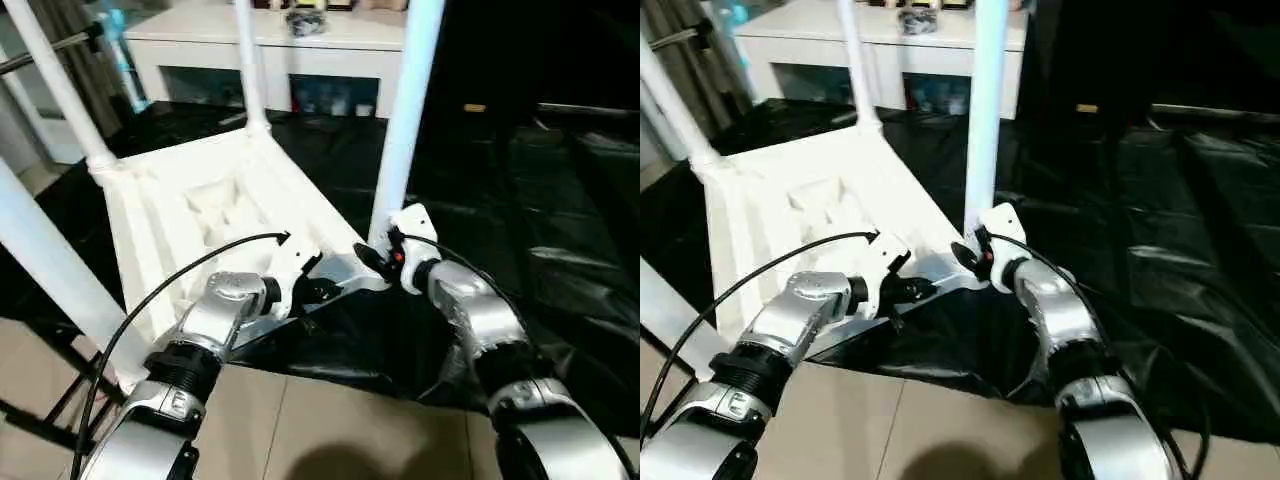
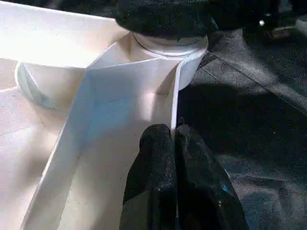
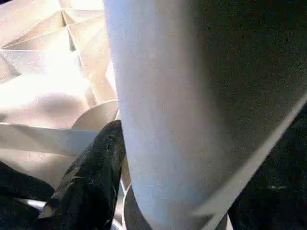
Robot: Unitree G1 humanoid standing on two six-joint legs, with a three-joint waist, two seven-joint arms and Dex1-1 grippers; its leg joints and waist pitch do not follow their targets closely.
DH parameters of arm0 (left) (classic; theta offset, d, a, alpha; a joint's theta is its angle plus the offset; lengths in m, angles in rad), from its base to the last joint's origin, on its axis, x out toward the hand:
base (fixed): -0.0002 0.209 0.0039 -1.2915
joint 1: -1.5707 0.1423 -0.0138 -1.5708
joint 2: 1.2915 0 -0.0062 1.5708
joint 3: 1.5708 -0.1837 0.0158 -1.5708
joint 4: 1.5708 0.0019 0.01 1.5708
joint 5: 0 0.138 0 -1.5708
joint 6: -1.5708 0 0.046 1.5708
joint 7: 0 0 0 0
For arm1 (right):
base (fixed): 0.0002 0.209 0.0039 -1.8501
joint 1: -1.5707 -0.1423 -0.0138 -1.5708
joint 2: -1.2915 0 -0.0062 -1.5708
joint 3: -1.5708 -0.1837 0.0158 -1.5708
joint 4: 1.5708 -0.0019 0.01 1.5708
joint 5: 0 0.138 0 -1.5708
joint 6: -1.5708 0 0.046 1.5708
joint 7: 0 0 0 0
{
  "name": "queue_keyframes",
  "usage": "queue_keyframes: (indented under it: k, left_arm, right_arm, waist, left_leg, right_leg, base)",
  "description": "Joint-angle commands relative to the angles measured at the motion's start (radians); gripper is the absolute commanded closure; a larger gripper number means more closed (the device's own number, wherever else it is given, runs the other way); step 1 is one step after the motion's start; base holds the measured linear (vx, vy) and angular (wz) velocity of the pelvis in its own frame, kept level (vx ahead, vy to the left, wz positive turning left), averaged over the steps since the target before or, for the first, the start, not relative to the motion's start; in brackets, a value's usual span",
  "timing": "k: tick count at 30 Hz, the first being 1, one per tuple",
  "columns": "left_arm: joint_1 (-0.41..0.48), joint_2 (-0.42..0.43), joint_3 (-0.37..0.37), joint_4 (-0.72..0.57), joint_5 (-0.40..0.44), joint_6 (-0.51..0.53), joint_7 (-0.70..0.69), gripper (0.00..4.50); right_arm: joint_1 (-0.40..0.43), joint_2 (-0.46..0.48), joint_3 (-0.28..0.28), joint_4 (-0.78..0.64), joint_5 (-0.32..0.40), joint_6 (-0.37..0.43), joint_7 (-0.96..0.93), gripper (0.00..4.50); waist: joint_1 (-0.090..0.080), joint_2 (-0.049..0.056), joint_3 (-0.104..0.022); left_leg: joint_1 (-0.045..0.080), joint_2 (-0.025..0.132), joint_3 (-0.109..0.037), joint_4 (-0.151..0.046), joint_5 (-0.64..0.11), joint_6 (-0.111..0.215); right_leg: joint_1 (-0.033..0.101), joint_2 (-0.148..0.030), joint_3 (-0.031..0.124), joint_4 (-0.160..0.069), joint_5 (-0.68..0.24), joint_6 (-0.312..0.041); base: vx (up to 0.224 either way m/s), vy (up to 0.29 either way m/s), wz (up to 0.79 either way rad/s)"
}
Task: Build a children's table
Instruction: Rotate leg to tighten
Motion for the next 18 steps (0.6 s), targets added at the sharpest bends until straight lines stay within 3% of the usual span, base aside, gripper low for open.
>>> queue_keyframes:
  k: [1,2,5,10,11,14,15,16,18]
  left_arm:
    - [-0.016,-0.038,-0.022,-0.045,-0.028,-0.041,0.003,4.50]
    - [-0.012,-0.030,-0.025,-0.051,-0.032,-0.043,-0.018,4.50]
    - [0.003,0.003,-0.039,-0.075,-0.043,-0.053,-0.099,4.50]
    - [0.018,0.051,-0.050,-0.095,-0.055,-0.055,-0.196,4.50]
    - [0.028,0.084,-0.062,-0.108,-0.065,-0.063,-0.264,4.50]
    - [0.031,0.110,-0.071,-0.114,-0.069,-0.067,-0.314,4.50]
    - [0.030,0.113,-0.072,-0.114,-0.069,-0.067,-0.319,4.50]
    - [0.028,0.133,-0.079,-0.114,-0.070,-0.066,-0.356,4.50]
    - [0.026,0.157,-0.091,-0.118,-0.071,-0.057,-0.404,4.50]
  right_arm:
    - [0.029,0.089,0.102,0.042,0.024,0.049,0.120,1.38]
    - [0.030,0.077,0.108,0.033,0.024,0.051,0.145,1.29]
    - [0.038,0.020,0.136,-0.002,0.023,0.058,0.264,1.01]
    - [0.058,-0.076,0.186,-0.060,0.023,0.035,0.464,1.01]
    - [0.069,-0.132,0.201,-0.100,0.039,0.032,0.574,1.01]
    - [0.074,-0.176,0.210,-0.126,0.047,0.037,0.661,1.01]
    - [0.074,-0.180,0.212,-0.128,0.048,0.039,0.669,1.01]
    - [0.075,-0.213,0.222,-0.142,0.052,0.050,0.732,1.01]
    - [0.075,-0.249,0.241,-0.154,0.048,0.056,0.791,1.01]
  waist:
    - [-0.004,-0.020,-0.039]
    - [0.001,-0.013,-0.038]
    - [0.003,-0.013,-0.041]
    - [0.011,-0.013,-0.044]
    - [0.016,-0.013,-0.048]
    - [0.029,-0.014,-0.054]
    - [0.035,-0.013,-0.058]
    - [0.043,-0.008,-0.062]
    - [0.054,-0.011,-0.067]
  left_leg:
    - [0.001,0.026,-0.021,-0.091,-0.466,0.026]
    - [0.005,0.027,-0.020,-0.090,-0.462,0.029]
    - [-0.003,0.030,-0.020,-0.093,-0.432,0.035]
    - [-0.002,0.032,-0.010,-0.086,-0.370,0.056]
    - [-0.006,0.035,-0.008,-0.085,-0.307,0.073]
    - [-0.006,0.038,-0.001,-0.078,-0.239,0.099]
    - [-0.012,0.038,0.000,-0.072,-0.175,0.116]
    - [-0.008,0.040,0.001,-0.067,-0.130,0.132]
    - [-0.007,0.039,0.004,-0.057,-0.059,0.160]
  right_leg:
    - [0.021,-0.031,0.017,-0.096,-0.550,-0.111]
    - [0.018,-0.033,0.021,-0.094,-0.543,-0.120]
    - [0.028,-0.034,0.024,-0.087,-0.489,-0.137]
    - [0.030,-0.034,0.033,-0.074,-0.384,-0.193]
    - [0.037,-0.033,0.034,-0.065,-0.301,-0.217]
    - [0.042,-0.030,0.032,-0.053,-0.206,-0.253]
    - [0.049,-0.028,0.031,-0.039,-0.123,-0.273]
    - [0.048,-0.029,0.030,-0.033,-0.063,-0.293]
    - [0.049,-0.026,0.030,-0.020,0.040,-0.318]
  base:
    - [0.000,0.000,0.00]
    - [0.000,0.000,0.00]
    - [0.000,0.000,0.00]
    - [0.000,0.000,0.00]
    - [0.000,0.000,0.00]
    - [0.061,-0.019,0.04]
    - [0.000,0.000,0.00]
    - [0.000,0.000,0.00]
    - [0.034,-0.003,0.00]
